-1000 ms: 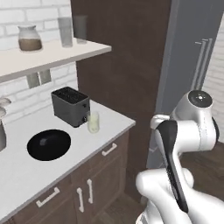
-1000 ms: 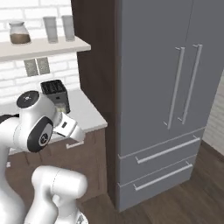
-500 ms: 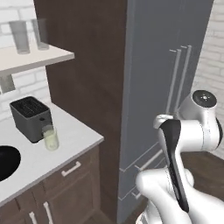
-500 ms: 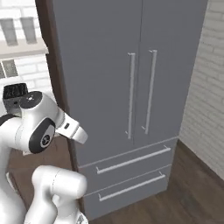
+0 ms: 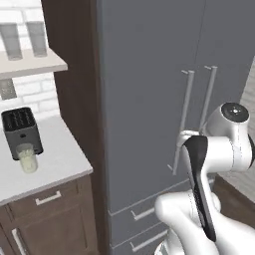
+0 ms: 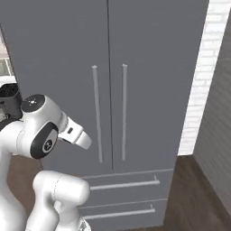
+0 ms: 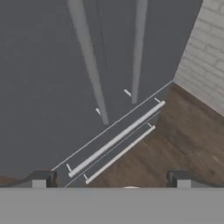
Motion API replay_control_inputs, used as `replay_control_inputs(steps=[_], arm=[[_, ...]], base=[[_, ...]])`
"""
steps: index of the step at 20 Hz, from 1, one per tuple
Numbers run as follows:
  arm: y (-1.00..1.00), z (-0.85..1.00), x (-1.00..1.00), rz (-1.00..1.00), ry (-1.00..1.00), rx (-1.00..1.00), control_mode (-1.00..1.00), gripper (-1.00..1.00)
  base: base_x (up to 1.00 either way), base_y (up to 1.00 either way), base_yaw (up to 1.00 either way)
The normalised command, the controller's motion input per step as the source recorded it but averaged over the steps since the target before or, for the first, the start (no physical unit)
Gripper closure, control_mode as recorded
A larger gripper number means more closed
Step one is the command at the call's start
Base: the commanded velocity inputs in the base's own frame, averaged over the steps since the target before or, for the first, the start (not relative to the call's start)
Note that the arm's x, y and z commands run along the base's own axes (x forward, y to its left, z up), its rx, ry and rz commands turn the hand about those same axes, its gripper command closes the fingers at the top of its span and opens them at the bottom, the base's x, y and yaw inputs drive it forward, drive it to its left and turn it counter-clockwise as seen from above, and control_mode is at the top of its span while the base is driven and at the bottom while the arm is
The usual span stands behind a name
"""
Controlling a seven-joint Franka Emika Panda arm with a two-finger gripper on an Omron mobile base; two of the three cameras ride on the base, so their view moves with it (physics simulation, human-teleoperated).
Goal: Grab a lemon wedge from the fridge and one ice cube from the ice bowl, and put them in the glass of lemonade.
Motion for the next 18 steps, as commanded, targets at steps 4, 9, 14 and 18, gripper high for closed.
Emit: replay_control_inputs(steps=[4,9,14,18], arm=[[0.0,0.0,0.0,0.0,0.0,0.0,1.0,-1.0],[0.0,0.0,0.0,0.0,0.0,0.0,1.0,-1.0],[0.0,0.0,0.0,0.0,0.0,0.0,1.0,-1.0],[0.0,0.0,0.0,0.0,0.0,0.0,1.0,-1.0]], base=[[-0.05,-1.0,0.6],[-0.05,-0.73,0.5],[-0.14,-0.1,0.23],[-0.74,0.11,0.04]])
